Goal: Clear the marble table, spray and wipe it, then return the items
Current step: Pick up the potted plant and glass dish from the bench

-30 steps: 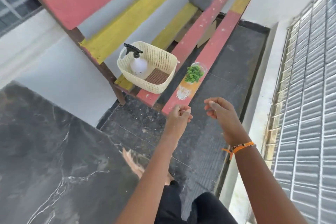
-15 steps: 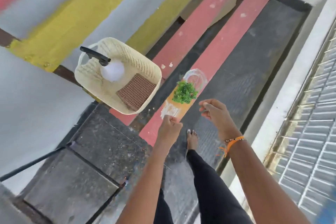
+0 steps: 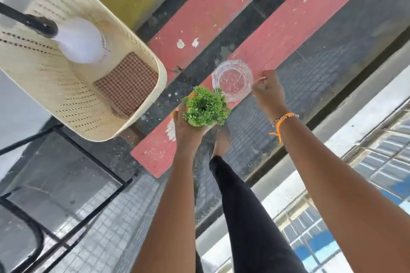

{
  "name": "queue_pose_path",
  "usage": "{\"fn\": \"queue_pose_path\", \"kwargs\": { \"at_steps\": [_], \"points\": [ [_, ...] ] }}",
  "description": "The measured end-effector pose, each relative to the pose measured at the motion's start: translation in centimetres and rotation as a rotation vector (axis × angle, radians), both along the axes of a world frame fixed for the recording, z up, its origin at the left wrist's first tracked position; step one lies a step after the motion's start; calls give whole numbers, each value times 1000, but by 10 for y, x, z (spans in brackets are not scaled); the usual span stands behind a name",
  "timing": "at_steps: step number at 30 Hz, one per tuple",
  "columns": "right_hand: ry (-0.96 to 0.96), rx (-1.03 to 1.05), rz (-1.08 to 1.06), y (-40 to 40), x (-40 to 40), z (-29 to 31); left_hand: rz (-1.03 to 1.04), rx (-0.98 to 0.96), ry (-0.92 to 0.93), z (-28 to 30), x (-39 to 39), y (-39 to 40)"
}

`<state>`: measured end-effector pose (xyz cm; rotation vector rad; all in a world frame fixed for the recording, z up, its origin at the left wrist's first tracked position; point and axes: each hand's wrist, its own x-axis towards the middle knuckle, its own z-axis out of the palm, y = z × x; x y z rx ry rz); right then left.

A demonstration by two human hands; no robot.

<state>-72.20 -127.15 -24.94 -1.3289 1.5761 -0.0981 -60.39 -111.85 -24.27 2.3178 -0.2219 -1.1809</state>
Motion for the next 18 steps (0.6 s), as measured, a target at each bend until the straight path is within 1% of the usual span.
{"fn": "queue_pose_path", "kwargs": {
  "at_steps": [2, 5, 8, 11, 12, 14, 16, 18],
  "points": [
    [26, 13, 46, -6, 0, -7, -13, -67, -59, -8, 0, 1],
    [63, -17, 109, -8, 2, -12, 60, -137, -55, -7, -1, -1],
    [120, -67, 170, -8, 6, -12, 75, -225, -142, -4, -4, -2],
    [163, -82, 193, -7, 8, -14, 86, -276, -141, -6, -4, -1],
    [171, -92, 198, -6, 10, -14, 83, -267, -130, -9, -3, 0],
    [181, -108, 207, -4, 12, -12, 23, -252, -117, -6, -1, 0],
    [182, -92, 193, 3, 14, -7, -69, -281, -115, -7, 1, 6],
    [151, -48, 145, 15, 15, 2, -175, -230, -147, -5, 3, 13]
  ]
}}
